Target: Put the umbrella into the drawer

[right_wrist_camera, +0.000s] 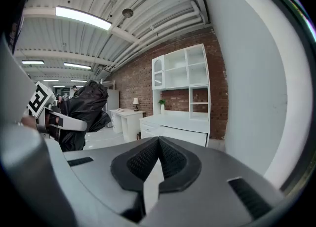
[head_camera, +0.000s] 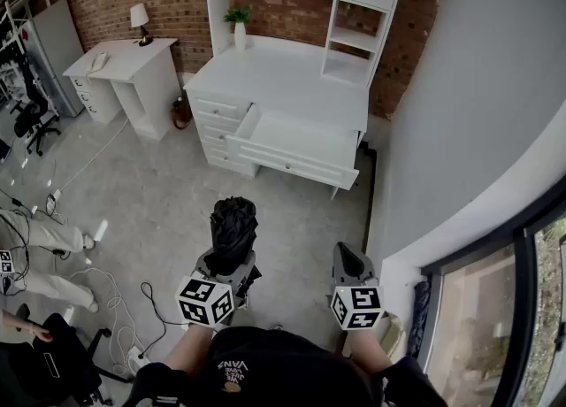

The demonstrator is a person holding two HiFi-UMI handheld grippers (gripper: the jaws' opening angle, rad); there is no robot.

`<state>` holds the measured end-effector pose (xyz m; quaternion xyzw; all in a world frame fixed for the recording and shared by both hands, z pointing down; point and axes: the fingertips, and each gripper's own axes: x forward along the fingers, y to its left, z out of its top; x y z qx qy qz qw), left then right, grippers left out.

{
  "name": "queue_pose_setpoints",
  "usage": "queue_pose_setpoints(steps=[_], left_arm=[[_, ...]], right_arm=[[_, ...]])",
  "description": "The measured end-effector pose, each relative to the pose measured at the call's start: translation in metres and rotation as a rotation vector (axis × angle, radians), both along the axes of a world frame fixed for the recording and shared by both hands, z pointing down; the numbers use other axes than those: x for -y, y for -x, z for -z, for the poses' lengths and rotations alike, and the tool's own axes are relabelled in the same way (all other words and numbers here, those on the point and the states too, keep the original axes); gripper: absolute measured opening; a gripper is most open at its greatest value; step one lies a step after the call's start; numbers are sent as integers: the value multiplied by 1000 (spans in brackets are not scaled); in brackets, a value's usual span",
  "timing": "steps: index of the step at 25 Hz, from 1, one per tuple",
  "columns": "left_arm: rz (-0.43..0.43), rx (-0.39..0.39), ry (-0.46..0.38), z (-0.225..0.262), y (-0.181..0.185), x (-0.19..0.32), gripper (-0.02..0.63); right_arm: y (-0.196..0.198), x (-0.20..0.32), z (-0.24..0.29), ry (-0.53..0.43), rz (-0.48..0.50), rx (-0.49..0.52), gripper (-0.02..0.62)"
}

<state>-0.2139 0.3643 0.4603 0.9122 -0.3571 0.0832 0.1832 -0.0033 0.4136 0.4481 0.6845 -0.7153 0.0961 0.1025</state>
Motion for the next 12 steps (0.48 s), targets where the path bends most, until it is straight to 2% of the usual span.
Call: queue_pose_setpoints(steps=[8,12], left_arm=[[23,-4,11,-6,2,8,233],[22,-12,18,-12,2,28,233]], right_arm=[[-1,14,5,-25,18,-11,0],[-6,31,2,-26,-10,-17,0]])
